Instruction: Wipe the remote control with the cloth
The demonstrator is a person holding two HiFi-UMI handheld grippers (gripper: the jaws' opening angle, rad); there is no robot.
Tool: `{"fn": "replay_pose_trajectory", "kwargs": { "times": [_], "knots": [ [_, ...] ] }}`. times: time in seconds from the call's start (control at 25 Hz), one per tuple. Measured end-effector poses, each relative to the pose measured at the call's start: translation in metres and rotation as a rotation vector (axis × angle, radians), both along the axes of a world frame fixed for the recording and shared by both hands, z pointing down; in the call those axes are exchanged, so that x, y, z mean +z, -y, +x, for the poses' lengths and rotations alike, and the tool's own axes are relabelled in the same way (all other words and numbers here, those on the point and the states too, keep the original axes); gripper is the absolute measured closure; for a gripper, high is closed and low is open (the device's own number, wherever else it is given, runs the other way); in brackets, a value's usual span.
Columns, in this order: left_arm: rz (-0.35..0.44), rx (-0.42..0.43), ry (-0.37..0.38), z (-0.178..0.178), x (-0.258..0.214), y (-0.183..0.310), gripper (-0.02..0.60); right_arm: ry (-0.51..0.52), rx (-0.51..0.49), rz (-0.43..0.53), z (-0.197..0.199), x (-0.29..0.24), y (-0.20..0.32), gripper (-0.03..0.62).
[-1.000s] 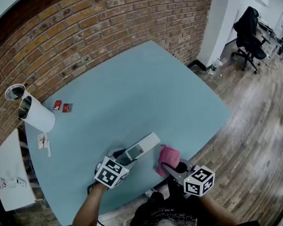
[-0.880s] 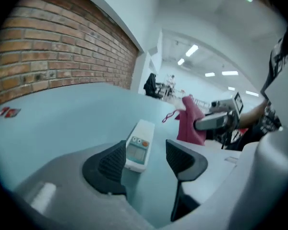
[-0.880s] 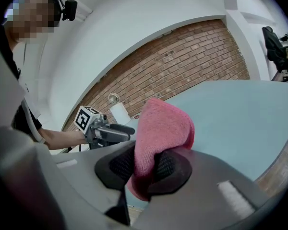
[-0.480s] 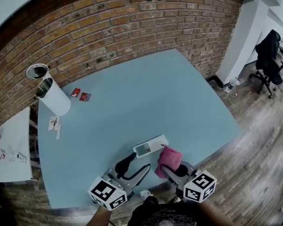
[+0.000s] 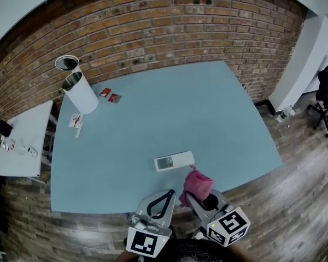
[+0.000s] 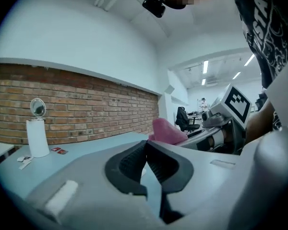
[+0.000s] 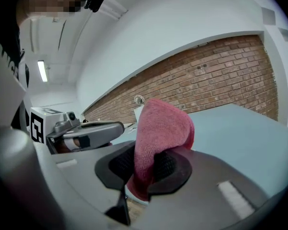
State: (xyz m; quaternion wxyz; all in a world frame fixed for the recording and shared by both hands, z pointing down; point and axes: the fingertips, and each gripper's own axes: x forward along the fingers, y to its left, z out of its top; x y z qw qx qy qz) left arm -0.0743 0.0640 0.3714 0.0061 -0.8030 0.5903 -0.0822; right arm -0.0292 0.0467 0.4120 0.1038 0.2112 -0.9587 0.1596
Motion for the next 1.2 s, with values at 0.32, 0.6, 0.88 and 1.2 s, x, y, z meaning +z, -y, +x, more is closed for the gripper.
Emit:
{"fn": "replay_pose_trajectory", "kwargs": {
  "times": [0.32, 0.6, 0.88, 1.2],
  "knots": [
    [-0.007, -0.16, -0.138, 0.018, -0.005, -0.032, 0.581, -0.04, 0.003, 0.077, 0.028, -0.004, -0.011, 0.53],
    [-0.013, -0.225, -0.057, 0.032, -0.004, -0.046, 0.581, -0.033, -0.032, 0.14, 0.041, -0.011, -0.028, 0.529],
    [-0.051, -0.269, -0.039, 0.043, 0.004, -0.052, 0.581, -0.032, -0.046, 0.136, 0.052, -0.005, -0.033, 0.528],
    [-0.073, -0.283, -0.046, 0.047, 0.006, -0.052, 0.581, -0.023, -0.083, 0.132, 0.049, -0.007, -0.04, 0.53]
  ]
}}
